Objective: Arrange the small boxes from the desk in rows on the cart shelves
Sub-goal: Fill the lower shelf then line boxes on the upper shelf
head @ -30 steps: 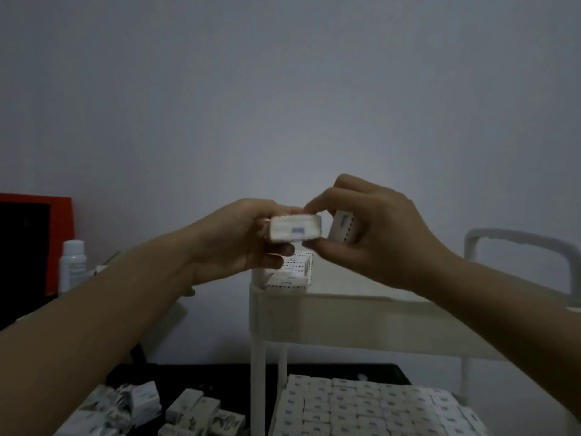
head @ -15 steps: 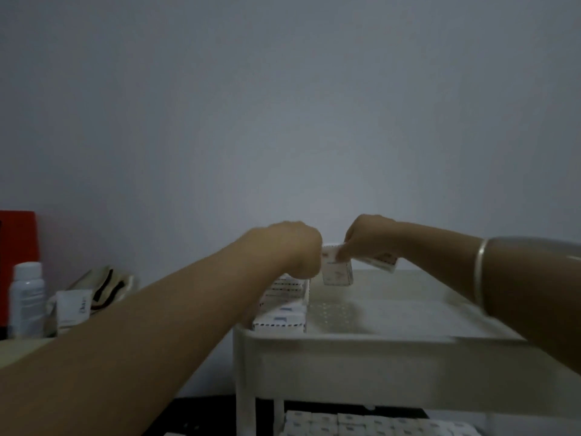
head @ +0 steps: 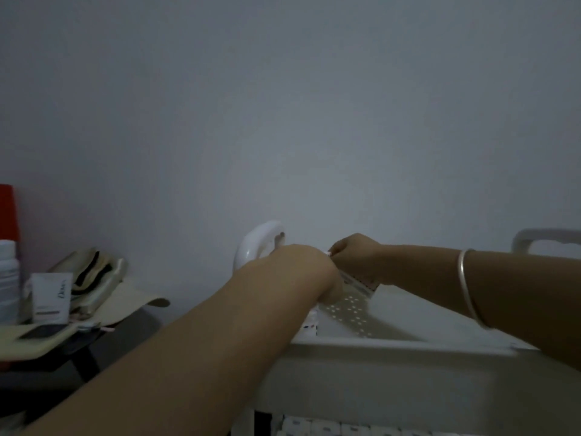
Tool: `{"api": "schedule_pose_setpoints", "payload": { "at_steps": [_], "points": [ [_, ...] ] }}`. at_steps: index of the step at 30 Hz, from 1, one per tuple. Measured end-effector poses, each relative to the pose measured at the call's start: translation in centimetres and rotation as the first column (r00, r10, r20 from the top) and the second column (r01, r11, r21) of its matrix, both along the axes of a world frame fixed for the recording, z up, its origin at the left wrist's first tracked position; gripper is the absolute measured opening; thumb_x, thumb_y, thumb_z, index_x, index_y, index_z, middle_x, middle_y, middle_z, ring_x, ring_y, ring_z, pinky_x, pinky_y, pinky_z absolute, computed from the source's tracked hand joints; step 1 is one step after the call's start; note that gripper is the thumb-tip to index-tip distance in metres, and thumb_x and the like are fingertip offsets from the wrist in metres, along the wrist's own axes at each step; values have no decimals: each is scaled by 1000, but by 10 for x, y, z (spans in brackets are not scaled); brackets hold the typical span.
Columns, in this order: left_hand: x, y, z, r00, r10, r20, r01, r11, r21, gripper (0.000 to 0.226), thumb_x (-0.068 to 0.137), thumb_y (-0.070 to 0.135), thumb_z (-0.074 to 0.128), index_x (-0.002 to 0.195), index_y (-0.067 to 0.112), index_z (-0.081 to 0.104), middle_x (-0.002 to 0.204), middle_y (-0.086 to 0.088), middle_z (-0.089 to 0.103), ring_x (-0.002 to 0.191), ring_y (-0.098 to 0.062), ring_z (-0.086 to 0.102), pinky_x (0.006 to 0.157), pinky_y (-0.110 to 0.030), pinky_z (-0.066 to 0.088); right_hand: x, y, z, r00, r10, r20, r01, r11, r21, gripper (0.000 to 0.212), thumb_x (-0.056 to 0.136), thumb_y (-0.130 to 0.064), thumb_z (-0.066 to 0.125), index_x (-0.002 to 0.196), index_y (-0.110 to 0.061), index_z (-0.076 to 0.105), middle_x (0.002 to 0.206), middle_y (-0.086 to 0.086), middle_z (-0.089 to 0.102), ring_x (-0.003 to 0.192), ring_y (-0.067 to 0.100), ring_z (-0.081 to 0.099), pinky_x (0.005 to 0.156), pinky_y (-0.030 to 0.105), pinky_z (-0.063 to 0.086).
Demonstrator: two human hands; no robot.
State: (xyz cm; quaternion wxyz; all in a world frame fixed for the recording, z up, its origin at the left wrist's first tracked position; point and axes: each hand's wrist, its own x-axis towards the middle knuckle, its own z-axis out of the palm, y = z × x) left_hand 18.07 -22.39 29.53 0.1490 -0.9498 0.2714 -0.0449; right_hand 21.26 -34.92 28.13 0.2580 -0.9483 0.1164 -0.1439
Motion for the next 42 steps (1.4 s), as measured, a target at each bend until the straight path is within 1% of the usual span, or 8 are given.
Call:
{"api": "schedule_pose_setpoints", "payload": {
  "at_steps": [6, 10, 14, 17, 22, 31, 36, 42],
  "points": [
    [-2, 0, 0, 999, -45, 1, 45, 997, 70, 38, 102, 16, 36, 139, 8, 44, 120, -15, 49, 99, -24, 44, 88, -31, 37, -10, -3, 1, 998, -9, -66, 24, 973, 228, 21, 89, -24, 62, 100, -7, 67, 86, 12, 72, 69, 20, 68, 63, 27, 53],
    [-4, 2, 0, 999, -39, 28, 39, 999, 23, 35, 101, 18, 39, 135, 10, 46, 123, -16, 52, 109, -28, 50, 96, -36, 40, -20, -6, 7, 995, -39, -93, 62, 966, 252, 17, 90, -26, 62, 93, -11, 70, 63, 1, 70, 44, 9, 61, 46, 16, 43],
    [-1, 1, 0, 1000, -23, -11, 23, 999, -25, 6, 101, 18, 39, 104, 14, 42, 86, -8, 46, 91, -24, 44, 81, -31, 36, -19, 0, 4, 994, 52, -97, -18, 946, 323, 27, 99, -23, 44, 78, -15, 60, 45, -9, 63, 45, 9, 62, 42, 16, 41],
    [0, 2, 0, 999, -35, -5, 34, 993, -110, 7, 100, 22, 41, 101, 15, 40, 78, -4, 43, 89, -22, 44, 79, -30, 35, -21, 2, 5, 987, 114, -111, -60, 914, 400, 35, 100, -19, 31, 87, -14, 64, 56, -3, 69, 60, 18, 66, 54, 24, 47],
    [-1, 2, -1, 999, -27, 38, 31, 996, -85, 30, 101, 24, 41, 127, 14, 51, 107, -10, 50, 99, -25, 50, 92, -34, 42, -33, -3, 17, 933, 315, -175, -140, 763, 631, 43, 92, -17, 23, 115, -4, 56, 100, 18, 64, 84, 29, 63, 76, 35, 50],
    [0, 7, -1, 996, -10, 89, 35, 960, -278, 21, 96, 18, 43, 110, 10, 56, 108, -9, 57, 95, -25, 54, 95, -37, 47, -81, -7, 41, 954, 245, -175, -177, 927, 331, 33, 92, -5, 60, 125, -9, 61, 110, 7, 69, 99, 16, 66, 79, 29, 57],
    [-23, 20, 10, 954, -75, 289, 250, 732, -634, 30, 85, 11, 49, 108, 18, 67, 112, -2, 66, 100, -23, 61, 86, -35, 50, -126, 8, 33, 992, 102, -77, -85, 977, 197, 24, 91, -24, 66, 112, -14, 65, 97, 10, 69, 83, 19, 69, 63, 27, 59],
    [-60, 60, 3, 953, -254, 163, 291, 628, -722, 32, 87, 12, 45, 86, 38, 62, 104, 9, 69, 102, -13, 62, 93, -36, 50, -145, 50, 17, 993, 91, 73, -105, 970, 218, 27, 90, -33, 65, 103, -9, 65, 81, 7, 67, 65, 18, 68, 60, 28, 60]
  ]
}}
